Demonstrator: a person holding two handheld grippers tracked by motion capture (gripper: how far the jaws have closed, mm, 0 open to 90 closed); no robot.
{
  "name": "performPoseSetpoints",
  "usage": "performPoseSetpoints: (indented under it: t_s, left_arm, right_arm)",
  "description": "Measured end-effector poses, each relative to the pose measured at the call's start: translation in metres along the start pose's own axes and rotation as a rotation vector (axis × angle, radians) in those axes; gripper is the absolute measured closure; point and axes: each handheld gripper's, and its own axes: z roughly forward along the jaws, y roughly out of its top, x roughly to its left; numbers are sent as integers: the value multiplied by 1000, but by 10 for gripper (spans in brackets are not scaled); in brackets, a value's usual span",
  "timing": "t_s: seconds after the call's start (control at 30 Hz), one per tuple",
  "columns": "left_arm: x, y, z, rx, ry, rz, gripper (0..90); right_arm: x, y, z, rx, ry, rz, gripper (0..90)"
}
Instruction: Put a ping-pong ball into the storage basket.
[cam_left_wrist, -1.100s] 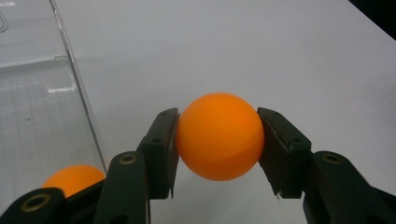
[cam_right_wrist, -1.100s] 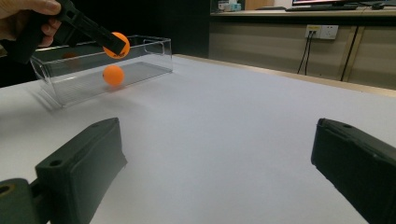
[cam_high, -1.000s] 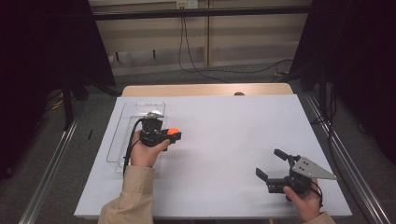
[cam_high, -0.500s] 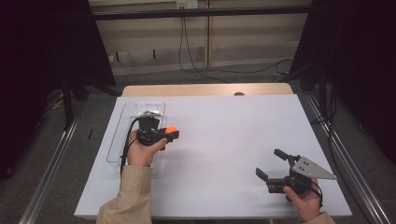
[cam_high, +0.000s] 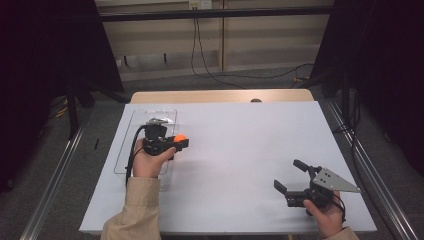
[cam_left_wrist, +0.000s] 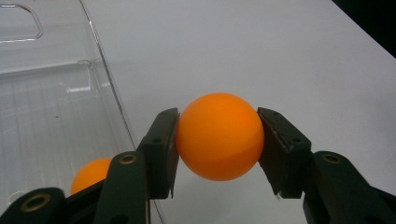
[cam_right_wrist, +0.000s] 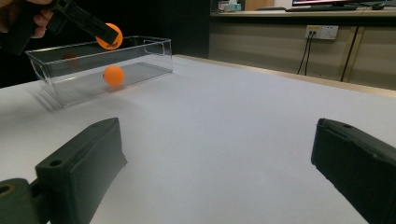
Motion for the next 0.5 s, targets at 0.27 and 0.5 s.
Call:
performPoseSetpoints:
  t_s: [0.27,0.5]
  left_arm:
    - [1,0,-1,-4,3,1,508]
    - [0,0,-3,-4,2,5,508]
  right_arm:
    - [0,0,0,0,1,0,20]
    - [0,0,0,1,0,2,19]
